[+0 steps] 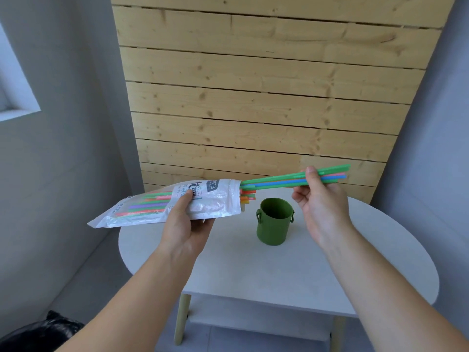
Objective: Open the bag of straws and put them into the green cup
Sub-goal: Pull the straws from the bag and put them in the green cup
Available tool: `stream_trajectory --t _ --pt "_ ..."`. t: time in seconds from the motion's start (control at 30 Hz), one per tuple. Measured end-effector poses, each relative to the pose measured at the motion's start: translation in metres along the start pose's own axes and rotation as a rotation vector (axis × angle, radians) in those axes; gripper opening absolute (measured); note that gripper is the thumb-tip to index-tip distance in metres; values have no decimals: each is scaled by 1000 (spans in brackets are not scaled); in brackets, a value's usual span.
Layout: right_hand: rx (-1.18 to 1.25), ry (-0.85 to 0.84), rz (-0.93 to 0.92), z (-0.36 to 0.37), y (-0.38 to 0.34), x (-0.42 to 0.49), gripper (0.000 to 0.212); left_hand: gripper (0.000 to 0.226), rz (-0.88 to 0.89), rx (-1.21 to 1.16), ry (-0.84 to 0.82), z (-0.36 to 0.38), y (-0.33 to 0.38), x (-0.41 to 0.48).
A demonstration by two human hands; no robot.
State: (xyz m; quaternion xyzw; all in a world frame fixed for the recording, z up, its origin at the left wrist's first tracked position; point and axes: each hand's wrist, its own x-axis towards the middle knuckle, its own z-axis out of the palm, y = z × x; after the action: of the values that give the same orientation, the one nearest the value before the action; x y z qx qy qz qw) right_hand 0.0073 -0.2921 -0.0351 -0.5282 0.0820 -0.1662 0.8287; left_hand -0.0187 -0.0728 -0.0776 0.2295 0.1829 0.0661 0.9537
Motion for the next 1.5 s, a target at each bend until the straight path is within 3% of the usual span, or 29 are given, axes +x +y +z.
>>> stream_trajectory --t 0.27,0.67,0.93,1.23,1.5 --pt "-146 26 -71 -24 -25 40 21 16 26 18 65 -6 -2 10" --pt "-248 142 -137 -82 -50 75 17 7 39 92 27 -9 -17 22" --pt "-570 110 -262 -75 -48 78 28 10 34 137 -20 -10 -24 21" --pt "-654 -40 -164 -38 -13 77 24 16 24 162 -81 -12 -21 14" --pt "-600 -39 15 -29 25 74 27 20 14 190 -107 -13 -17 9"
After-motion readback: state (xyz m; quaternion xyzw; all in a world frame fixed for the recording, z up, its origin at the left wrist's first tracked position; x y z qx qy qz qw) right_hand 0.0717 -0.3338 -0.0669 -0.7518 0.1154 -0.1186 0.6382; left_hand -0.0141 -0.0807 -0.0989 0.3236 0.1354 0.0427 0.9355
